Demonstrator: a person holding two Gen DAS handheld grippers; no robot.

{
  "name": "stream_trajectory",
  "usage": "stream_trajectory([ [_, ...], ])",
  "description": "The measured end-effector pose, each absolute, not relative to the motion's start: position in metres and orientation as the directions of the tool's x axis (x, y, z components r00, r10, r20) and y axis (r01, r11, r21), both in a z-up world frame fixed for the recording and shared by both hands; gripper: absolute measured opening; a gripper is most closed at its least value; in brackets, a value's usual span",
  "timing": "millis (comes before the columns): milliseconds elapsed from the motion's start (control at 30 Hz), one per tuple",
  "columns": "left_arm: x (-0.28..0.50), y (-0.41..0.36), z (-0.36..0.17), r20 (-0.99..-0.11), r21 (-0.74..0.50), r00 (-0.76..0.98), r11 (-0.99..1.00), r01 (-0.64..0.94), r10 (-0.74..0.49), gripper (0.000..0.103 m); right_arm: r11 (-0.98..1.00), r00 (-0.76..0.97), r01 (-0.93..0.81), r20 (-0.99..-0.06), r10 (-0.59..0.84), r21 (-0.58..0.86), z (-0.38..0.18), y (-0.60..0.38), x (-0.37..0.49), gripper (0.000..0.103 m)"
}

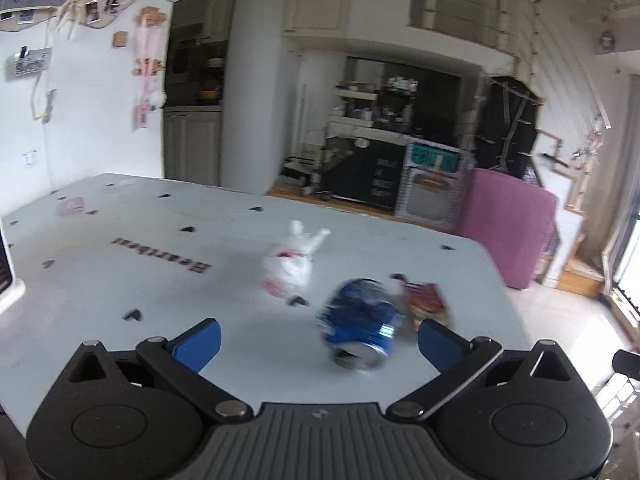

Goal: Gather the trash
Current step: 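Move the left tool to the white plastic bag while the right tool approaches the red snack box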

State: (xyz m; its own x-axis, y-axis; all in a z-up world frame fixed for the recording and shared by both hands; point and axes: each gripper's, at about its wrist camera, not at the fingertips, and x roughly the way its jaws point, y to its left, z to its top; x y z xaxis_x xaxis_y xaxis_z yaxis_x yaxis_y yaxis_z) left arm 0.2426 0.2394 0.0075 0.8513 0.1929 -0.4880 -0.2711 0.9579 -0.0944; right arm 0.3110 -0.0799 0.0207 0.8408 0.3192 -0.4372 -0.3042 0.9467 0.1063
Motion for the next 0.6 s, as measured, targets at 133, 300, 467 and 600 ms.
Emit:
stream_trajectory([
  [133, 0.263, 0.267, -0.003, -0.507, -0.086, 0.836, 0.953, -0.290, 0.209, 0.103, 0.941, 0.841, -0.329, -0.430, 0.328, 0.076, 0.015, -0.050, 0.333, 0.103],
  [300, 0.293, 0.295, -0.020, -0.537, -0.119, 0.823, 0.949, -0.293, 0.187, 0.103, 0.937, 0.836, -0.336, -0.428, 0.343, 0.093, 0.007, -0.022, 0.363, 0.103],
  [467, 0.332, 0.315, -0.037, -0.572, -0.192, 0.811, 0.940, -0.282, 0.127, 0.103, 0.930, 0.787, -0.358, -0.507, 0.351, 0.087, -0.009, 0.008, 0.396, 0.103],
  [600, 0.361, 0.327, -0.059, -0.622, -0.247, 0.780, 0.929, -0.276, 0.067, 0.103, 0.916, 0.744, -0.393, -0.556, 0.370, 0.085, -0.024, 0.031, 0.417, 0.103],
])
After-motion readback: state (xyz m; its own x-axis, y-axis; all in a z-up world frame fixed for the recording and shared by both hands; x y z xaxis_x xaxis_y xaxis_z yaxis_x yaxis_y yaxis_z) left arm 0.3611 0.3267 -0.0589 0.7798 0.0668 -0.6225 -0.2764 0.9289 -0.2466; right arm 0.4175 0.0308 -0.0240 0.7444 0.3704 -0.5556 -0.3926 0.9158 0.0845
